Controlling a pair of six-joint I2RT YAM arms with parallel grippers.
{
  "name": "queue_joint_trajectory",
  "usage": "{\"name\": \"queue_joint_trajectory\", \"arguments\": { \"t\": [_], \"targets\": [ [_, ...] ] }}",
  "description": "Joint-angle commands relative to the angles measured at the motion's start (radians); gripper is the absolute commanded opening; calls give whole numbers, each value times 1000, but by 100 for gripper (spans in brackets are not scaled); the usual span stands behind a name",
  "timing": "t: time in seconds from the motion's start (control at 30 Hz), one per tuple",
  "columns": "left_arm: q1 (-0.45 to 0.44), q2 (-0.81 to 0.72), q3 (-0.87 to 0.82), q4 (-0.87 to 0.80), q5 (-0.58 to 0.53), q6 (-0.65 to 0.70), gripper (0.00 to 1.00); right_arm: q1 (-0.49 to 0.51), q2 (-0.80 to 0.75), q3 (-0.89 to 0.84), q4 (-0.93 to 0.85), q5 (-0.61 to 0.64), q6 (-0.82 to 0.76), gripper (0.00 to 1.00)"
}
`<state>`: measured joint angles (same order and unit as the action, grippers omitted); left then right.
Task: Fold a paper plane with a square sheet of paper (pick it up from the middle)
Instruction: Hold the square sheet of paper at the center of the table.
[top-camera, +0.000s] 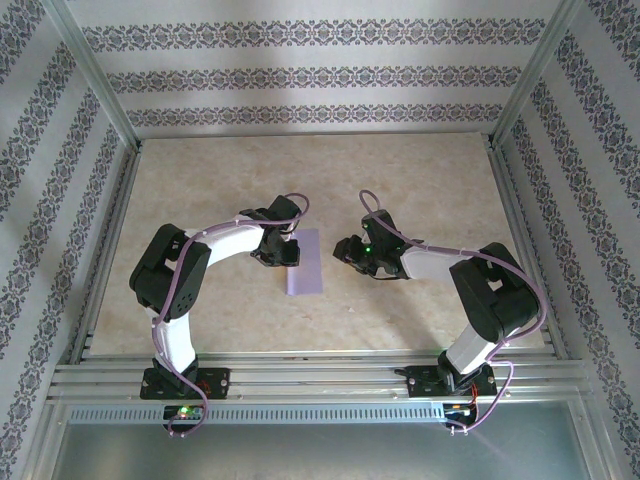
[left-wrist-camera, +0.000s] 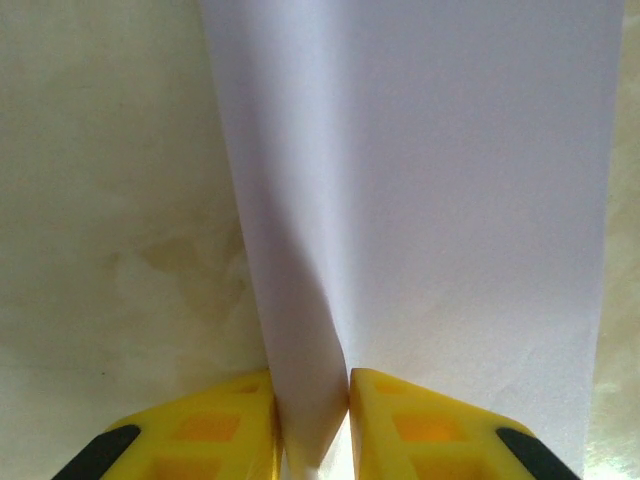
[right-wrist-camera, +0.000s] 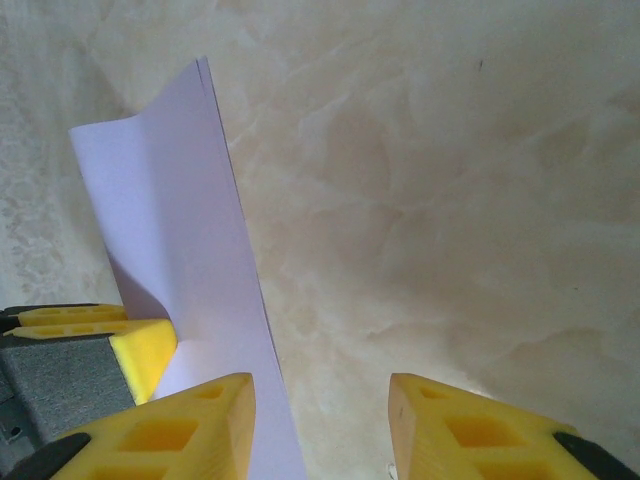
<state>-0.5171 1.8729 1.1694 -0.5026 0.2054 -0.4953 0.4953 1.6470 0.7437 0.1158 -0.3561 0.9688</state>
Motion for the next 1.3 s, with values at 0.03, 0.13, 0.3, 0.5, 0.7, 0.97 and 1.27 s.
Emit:
{"name": "queue_joint_trajectory", "arguments": {
  "t": [0.03, 0.13, 0.3, 0.5, 0.7, 0.97, 1.27],
  "targets": [
    [5, 43, -4, -51, -37, 52, 25, 9, 14, 20, -1, -1, -16, 41],
    [5, 48, 1, -54, -37, 62, 25, 9, 14, 20, -1, -1, -18, 41],
    [5, 51, 1, -56, -40, 66, 25, 9, 14, 19, -1, -1, -18, 41],
    [6, 49, -5, -56, -47, 75, 27, 9, 20, 19, -1, -1, -17, 41],
    [8, 35, -19, -41, -48, 84, 29, 9, 26, 23, -1, -4, -18, 40],
    [11, 45, -17, -40, -44, 88, 27, 11, 30, 26, -1, -6, -16, 40],
    [11, 63, -11, -46, -35, 95, 27, 17, 36, 33, 12, -26, -21, 40]
  ]
}}
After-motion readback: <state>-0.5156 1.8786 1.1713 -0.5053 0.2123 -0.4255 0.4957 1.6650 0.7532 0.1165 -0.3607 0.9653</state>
